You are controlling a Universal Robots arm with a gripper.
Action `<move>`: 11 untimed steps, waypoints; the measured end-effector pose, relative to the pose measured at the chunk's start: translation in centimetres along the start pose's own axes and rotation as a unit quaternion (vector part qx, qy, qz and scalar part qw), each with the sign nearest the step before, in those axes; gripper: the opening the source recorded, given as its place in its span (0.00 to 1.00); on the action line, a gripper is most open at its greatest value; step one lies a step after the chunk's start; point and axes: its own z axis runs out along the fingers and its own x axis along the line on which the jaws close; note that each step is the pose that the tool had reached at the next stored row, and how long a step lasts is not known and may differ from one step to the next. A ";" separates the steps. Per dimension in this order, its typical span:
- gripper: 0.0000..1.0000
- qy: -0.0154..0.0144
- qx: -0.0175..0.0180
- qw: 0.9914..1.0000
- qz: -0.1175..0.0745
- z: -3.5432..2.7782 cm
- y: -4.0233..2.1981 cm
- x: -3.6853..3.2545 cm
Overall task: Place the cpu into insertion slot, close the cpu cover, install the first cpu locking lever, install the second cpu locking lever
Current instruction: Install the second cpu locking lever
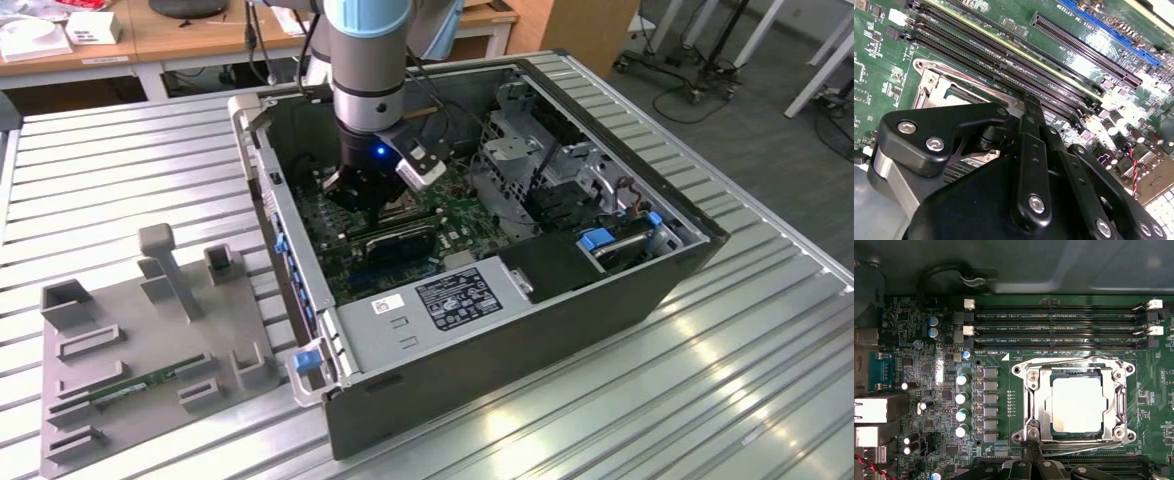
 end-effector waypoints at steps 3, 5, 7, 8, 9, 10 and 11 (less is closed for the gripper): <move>0.11 0.000 0.000 1.000 0.000 0.01 0.07 0.00; 0.11 0.000 0.000 1.000 0.000 -0.02 0.11 0.00; 0.11 0.000 -0.001 1.000 0.000 -0.08 0.14 0.00; 0.11 0.000 -0.001 1.000 0.000 -0.14 0.16 -0.01; 0.11 0.000 0.000 1.000 0.000 -0.25 0.17 0.00; 0.11 0.000 0.000 1.000 0.000 -0.36 0.18 -0.01; 0.11 0.000 0.000 1.000 0.000 -0.49 0.20 -0.01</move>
